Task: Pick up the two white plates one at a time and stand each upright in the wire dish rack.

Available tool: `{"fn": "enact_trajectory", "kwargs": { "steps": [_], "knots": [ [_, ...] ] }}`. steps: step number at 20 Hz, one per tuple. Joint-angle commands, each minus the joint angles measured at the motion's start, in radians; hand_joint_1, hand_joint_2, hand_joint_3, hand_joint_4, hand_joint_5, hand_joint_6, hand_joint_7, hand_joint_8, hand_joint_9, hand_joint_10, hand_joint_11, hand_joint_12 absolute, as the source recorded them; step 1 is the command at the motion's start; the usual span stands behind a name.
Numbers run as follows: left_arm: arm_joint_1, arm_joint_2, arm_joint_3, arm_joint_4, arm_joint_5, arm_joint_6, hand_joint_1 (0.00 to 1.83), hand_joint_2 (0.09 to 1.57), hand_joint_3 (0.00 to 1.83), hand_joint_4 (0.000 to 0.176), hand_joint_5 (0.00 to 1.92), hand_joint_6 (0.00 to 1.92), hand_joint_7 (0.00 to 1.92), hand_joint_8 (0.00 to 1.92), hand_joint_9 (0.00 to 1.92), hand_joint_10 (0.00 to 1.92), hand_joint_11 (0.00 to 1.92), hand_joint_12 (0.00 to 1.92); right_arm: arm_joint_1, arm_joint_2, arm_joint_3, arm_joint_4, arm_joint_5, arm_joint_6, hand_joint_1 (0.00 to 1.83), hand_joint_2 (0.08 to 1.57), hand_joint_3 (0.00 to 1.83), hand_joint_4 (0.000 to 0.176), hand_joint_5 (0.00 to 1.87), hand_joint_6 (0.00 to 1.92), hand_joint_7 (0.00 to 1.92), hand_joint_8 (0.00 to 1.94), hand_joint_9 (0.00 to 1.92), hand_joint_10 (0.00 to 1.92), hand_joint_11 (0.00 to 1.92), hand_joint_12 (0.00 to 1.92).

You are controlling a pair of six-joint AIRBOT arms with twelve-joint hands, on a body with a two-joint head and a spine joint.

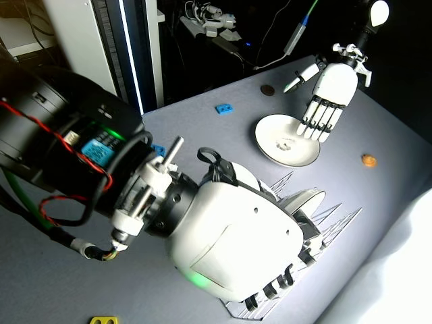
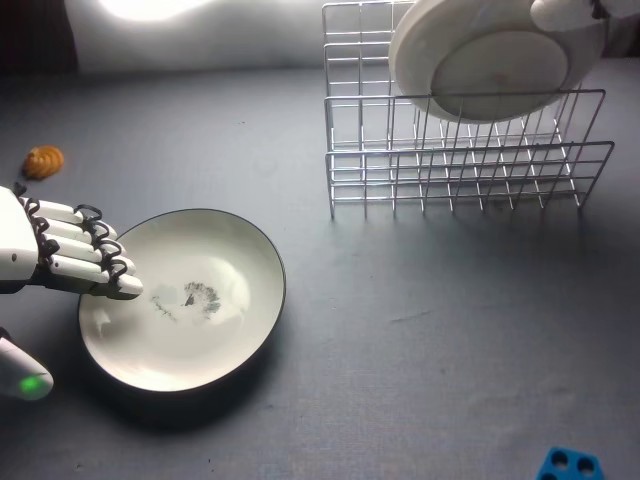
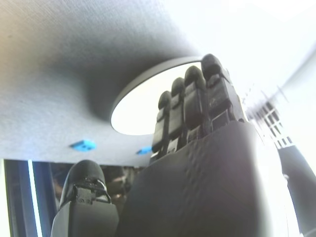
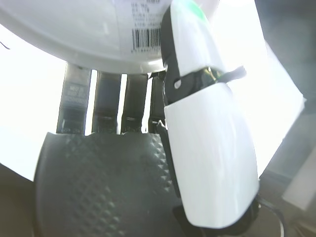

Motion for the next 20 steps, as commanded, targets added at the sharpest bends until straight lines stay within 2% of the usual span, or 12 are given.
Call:
{"fn": "enact_trajectory", "kwargs": {
  "steps": [1,13,16,17,20],
  "knots": [
    [-0.009,0.0,0.008,-0.052,-0.029,-0.002,0.0,1.08,0.0,0.0,0.11,0.0,0.12,0.0,0.1,0.0,0.0,0.17,0.008,0.003,0.007,0.016,0.129,0.018,1.36,1.16,0.0,0.0,0.84,1.19,0.87,1.07,0.85,1.31,0.64,1.37],
    [-0.021,0.0,0.013,-0.052,-0.029,-0.002,0.0,1.08,0.0,0.0,0.11,0.0,0.11,0.0,0.09,0.0,0.0,0.17,-0.028,-0.022,0.029,0.016,0.135,0.039,1.36,1.15,0.0,0.0,0.85,1.16,0.89,1.07,0.86,1.3,0.64,1.35],
    [-0.022,-0.001,0.014,-0.052,-0.029,-0.002,0.0,1.08,0.0,0.0,0.13,0.0,0.14,0.0,0.11,0.0,0.0,0.23,-0.036,-0.027,0.037,0.016,0.14,0.039,1.36,1.16,0.0,0.0,0.84,1.18,0.88,1.07,0.85,1.31,0.63,1.35],
    [-0.022,-0.001,0.014,-0.051,-0.029,-0.002,0.0,1.08,0.0,0.0,0.11,0.0,0.11,0.0,0.09,0.0,0.0,0.18,-0.038,-0.029,0.04,0.016,0.142,0.039,1.36,1.16,0.0,0.0,0.84,1.2,0.87,1.08,0.85,1.3,0.63,1.35],
    [-0.022,-0.003,0.015,-0.046,-0.029,-0.002,0.0,1.08,0.0,0.0,0.11,0.0,0.13,0.01,0.11,0.0,0.0,0.22,-0.044,-0.034,0.049,0.016,0.148,0.04,1.35,1.17,0.0,0.0,0.81,1.25,0.87,1.09,0.82,1.33,0.62,1.36]
  ]
}}
